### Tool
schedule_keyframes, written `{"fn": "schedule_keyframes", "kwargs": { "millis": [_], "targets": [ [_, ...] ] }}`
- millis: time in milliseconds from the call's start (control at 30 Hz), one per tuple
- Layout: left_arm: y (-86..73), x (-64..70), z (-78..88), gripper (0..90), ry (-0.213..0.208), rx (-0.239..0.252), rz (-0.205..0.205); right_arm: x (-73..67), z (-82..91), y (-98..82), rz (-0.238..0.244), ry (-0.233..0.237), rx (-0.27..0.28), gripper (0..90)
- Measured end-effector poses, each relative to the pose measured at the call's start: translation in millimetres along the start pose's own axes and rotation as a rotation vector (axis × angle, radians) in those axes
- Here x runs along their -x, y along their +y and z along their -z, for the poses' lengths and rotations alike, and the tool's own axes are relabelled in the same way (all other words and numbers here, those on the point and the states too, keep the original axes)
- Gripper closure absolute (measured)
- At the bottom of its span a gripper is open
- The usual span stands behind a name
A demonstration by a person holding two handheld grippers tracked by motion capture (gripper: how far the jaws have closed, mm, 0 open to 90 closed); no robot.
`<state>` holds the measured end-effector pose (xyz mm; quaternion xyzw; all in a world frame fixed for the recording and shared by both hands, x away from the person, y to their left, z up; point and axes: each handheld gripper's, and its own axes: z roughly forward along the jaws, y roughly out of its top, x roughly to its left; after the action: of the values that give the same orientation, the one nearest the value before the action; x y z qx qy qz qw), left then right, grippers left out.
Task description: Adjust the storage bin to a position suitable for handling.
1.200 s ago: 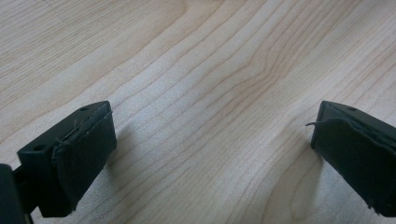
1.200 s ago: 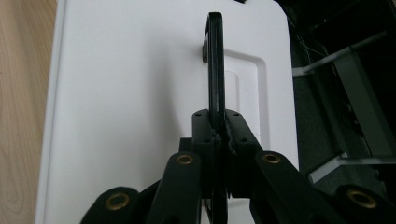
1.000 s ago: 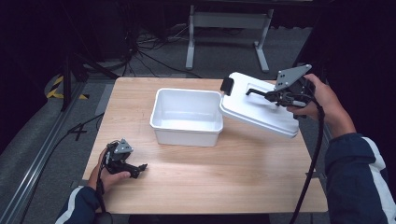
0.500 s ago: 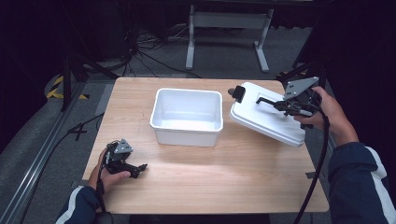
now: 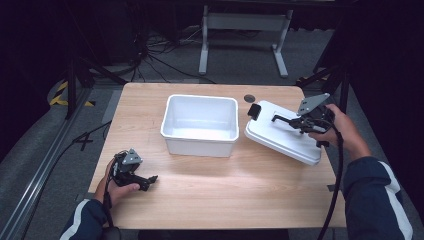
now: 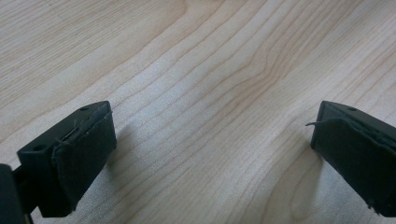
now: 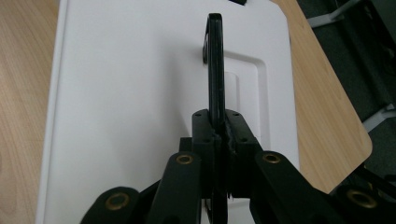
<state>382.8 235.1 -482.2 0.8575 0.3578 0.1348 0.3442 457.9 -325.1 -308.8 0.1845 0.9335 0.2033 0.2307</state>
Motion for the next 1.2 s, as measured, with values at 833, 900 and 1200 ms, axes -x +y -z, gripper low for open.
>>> {"fn": "schedule_keyframes", "kwargs": {
  "millis": [833, 900, 1200],
  "targets": [
    [0.0, 0.0, 0.0, 0.5, 0.0, 0.0, 0.0, 0.2, -75.2, -15.2, -0.1, 0.051, -0.069, 84.5],
    [0.0, 0.0, 0.0, 0.5, 0.0, 0.0, 0.0, -1.3, -78.3, -15.5, -0.098, 0.056, -0.073, 84.1],
    [0.0, 0.0, 0.1, 0.4, 0.0, -0.001, -0.001, -5.6, -72.4, -18.5, -0.136, 0.047, -0.032, 78.3]
  ]
}}
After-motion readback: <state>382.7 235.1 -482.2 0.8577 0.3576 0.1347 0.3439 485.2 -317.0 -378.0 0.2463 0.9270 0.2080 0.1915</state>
